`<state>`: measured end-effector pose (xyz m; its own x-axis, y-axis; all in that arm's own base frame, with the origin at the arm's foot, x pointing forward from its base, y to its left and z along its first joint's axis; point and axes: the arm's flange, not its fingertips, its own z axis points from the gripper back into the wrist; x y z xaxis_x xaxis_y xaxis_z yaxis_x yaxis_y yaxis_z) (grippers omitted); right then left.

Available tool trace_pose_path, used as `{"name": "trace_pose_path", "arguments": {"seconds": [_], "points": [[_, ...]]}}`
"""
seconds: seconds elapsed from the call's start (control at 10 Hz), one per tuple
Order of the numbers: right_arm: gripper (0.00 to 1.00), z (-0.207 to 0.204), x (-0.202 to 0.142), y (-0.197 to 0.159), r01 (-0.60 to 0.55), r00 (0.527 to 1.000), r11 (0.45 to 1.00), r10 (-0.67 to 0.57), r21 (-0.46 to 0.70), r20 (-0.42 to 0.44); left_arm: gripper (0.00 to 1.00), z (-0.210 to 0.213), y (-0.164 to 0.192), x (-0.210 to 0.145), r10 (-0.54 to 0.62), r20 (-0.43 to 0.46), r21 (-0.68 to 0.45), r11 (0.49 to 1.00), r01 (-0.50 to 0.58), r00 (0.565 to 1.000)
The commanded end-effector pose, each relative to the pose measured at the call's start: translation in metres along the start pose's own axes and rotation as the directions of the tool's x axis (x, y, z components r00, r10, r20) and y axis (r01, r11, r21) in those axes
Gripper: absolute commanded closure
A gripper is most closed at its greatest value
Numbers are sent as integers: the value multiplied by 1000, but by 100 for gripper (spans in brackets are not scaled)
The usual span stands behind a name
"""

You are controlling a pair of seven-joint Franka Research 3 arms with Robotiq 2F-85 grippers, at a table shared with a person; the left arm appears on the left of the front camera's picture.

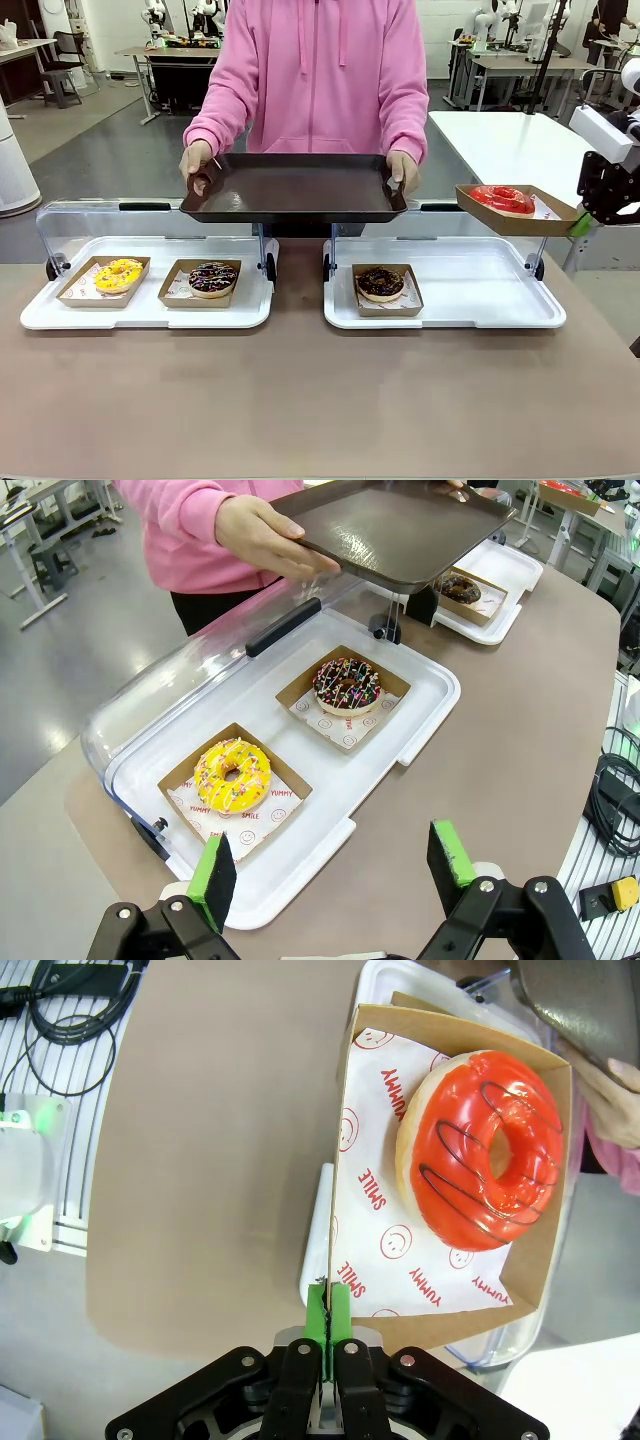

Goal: Provide the desired donut to the person.
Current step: Place the picked Paper togo box onto the Handle tray extended by the person.

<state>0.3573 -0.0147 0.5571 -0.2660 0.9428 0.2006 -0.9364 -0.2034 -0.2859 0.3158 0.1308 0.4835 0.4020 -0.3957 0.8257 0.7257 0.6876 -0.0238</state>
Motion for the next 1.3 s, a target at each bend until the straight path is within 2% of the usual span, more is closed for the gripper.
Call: {"name": "trace_pose_path", "arguments": {"seconds": [0.0, 0.4, 0.5, 0.8, 1.0, 1.2], "points": [[100, 0, -1, 3, -16, 1000, 1000, 16, 10, -9, 0, 0, 1, 1, 9, 17, -3, 1000, -9, 1000], [99, 0, 0, 0, 0, 1000, 1000, 0, 0, 0, 0, 0, 1, 1, 9, 17, -3, 1000, -9, 1000], [99, 10, 23, -12, 79, 997, 996, -78, 33, -17, 0, 0, 1, 1, 9, 17, -3, 1000, -9, 1000], [99, 34, 142, -84, 196, 971, 980, -192, 17, -141, 0, 0, 1, 1, 9, 17, -3, 1000, -9, 1000], [99, 15, 210, -128, 213, 962, 977, -210, 2, -172, 0, 0, 1, 1, 9, 17, -3, 1000, -9, 1000], [99, -24, 253, -163, 221, 952, 973, -230, -67, -204, 0, 0, 1, 1, 9, 17, -3, 1000, -9, 1000]]}}
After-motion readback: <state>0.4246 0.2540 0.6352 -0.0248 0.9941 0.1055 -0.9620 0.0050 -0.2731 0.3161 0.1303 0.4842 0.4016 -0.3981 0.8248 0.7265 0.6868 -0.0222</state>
